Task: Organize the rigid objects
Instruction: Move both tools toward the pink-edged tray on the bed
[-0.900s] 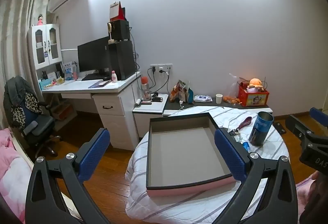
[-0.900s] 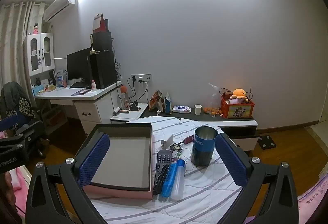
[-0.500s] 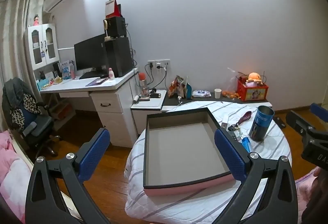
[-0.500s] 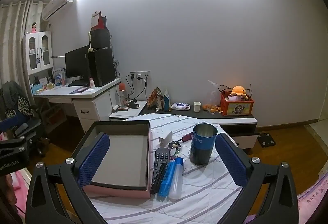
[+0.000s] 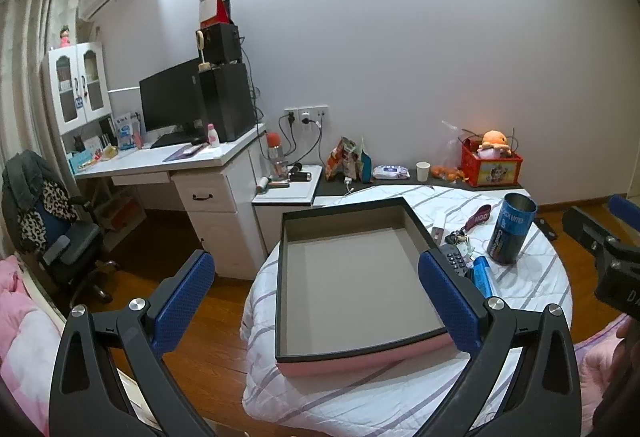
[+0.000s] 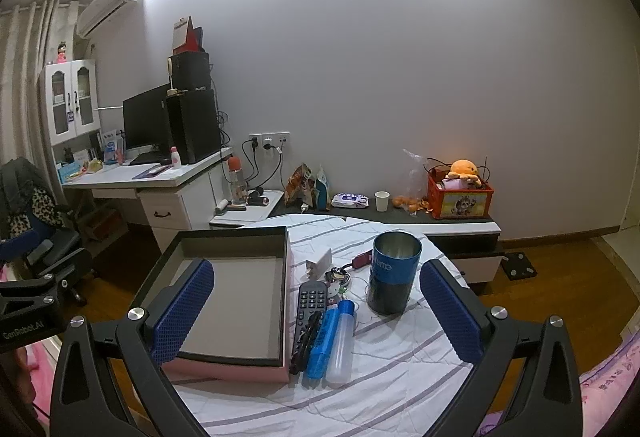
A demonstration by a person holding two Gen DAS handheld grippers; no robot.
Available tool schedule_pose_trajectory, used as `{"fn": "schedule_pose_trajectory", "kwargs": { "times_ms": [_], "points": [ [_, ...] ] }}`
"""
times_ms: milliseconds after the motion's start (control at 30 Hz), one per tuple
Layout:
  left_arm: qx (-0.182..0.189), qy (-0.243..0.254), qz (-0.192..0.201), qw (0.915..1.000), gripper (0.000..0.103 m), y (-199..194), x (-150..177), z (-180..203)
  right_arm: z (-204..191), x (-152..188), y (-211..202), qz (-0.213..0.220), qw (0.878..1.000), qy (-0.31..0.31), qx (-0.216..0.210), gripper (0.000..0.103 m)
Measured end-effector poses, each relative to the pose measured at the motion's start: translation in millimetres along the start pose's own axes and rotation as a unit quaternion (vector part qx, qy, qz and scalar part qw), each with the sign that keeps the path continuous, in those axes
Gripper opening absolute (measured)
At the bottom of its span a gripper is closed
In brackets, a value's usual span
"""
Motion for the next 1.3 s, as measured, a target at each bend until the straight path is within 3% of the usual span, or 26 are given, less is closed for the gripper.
{"fn": "schedule_pose_trajectory", "kwargs": {
  "times_ms": [1300],
  "points": [
    [0.0, 0.018, -0.014, 0.9997, 0.103, 0.3, 10.2, 3.9, 14.0, 13.9, 0.0, -0.01, 1.0, 0.007, 0.019, 0.103]
  ]
}}
Point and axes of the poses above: each gripper's, at about its wrist camera, not at the fingertips, and y roughly the way its jaws point, z to its right, x to its underside, the point moved 8 cm from there along y, roughly the way its jaws point, and after that the axes turned 9 degrees about z, right-handed, at the moved point
